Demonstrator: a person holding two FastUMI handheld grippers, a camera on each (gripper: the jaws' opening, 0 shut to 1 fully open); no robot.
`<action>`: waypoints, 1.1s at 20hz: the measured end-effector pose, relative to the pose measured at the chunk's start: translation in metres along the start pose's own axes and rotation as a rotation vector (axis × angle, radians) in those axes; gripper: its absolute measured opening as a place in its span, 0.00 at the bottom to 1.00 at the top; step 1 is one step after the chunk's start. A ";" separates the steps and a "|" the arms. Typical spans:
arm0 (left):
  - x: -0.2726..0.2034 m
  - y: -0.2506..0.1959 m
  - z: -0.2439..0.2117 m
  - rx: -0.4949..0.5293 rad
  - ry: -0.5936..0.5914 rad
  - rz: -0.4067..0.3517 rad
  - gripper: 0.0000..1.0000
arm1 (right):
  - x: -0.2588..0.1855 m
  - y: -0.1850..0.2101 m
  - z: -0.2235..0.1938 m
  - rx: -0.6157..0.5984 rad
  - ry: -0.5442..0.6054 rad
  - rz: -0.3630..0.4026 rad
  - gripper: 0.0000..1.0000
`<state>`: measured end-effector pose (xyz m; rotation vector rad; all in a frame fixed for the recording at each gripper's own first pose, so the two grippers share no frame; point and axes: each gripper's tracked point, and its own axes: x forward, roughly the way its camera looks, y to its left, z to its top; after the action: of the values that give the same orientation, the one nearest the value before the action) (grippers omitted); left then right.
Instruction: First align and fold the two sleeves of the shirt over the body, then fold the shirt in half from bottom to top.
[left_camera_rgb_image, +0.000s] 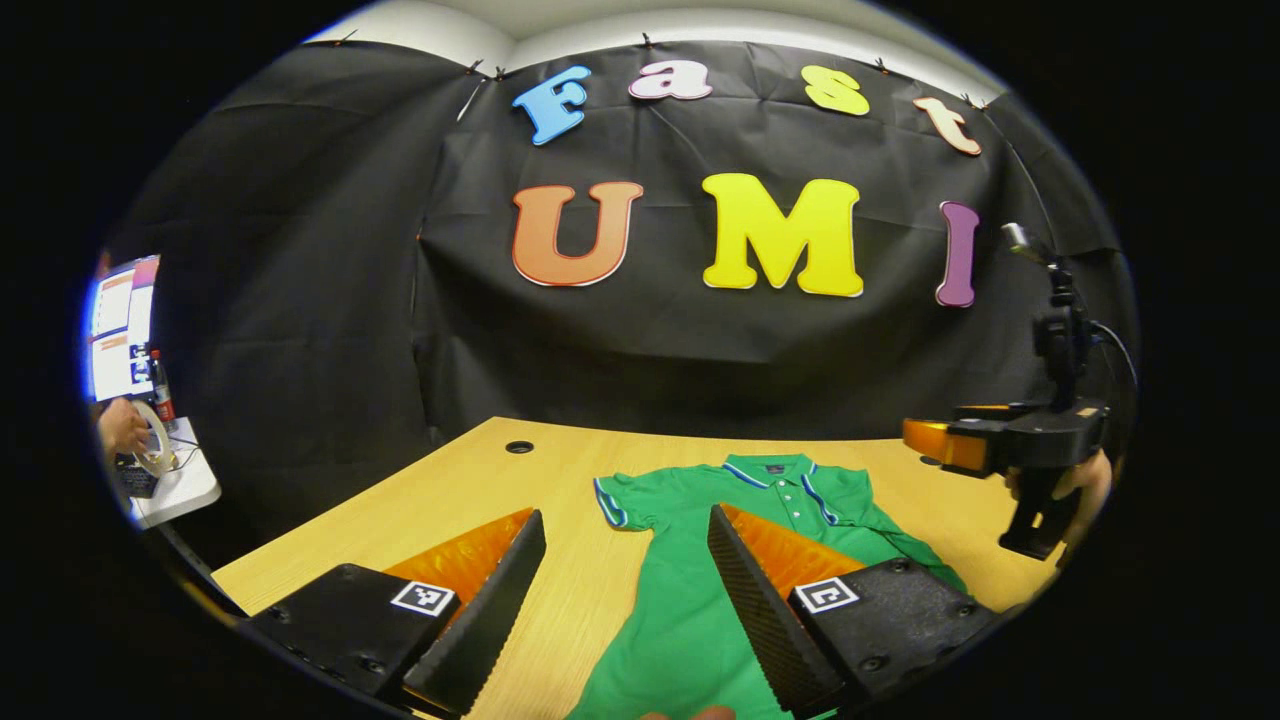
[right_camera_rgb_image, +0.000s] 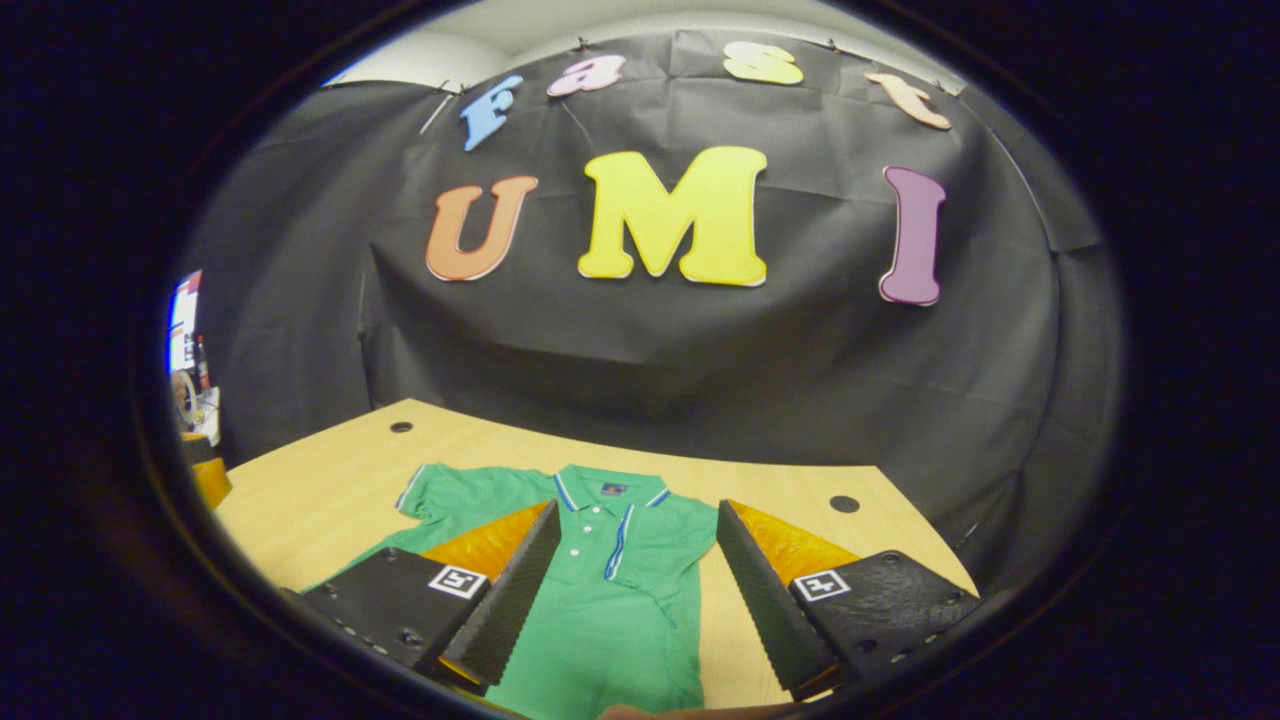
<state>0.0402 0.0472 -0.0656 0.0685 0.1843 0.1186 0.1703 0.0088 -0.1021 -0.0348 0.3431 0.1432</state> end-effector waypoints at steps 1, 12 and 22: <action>0.000 0.004 0.002 0.003 -0.007 0.023 1.00 | -0.015 0.000 0.002 -0.008 -0.023 0.013 0.96; 0.032 0.014 0.031 0.005 0.019 0.141 1.00 | -0.170 -0.017 -0.039 -0.104 -0.137 0.093 0.95; 0.229 0.013 -0.016 -0.071 0.135 0.115 1.00 | -0.204 -0.025 -0.108 -0.043 -0.116 0.112 0.95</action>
<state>0.2593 0.0894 -0.1213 -0.0002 0.3106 0.2443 -0.0524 -0.0494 -0.1342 -0.0495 0.2260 0.2626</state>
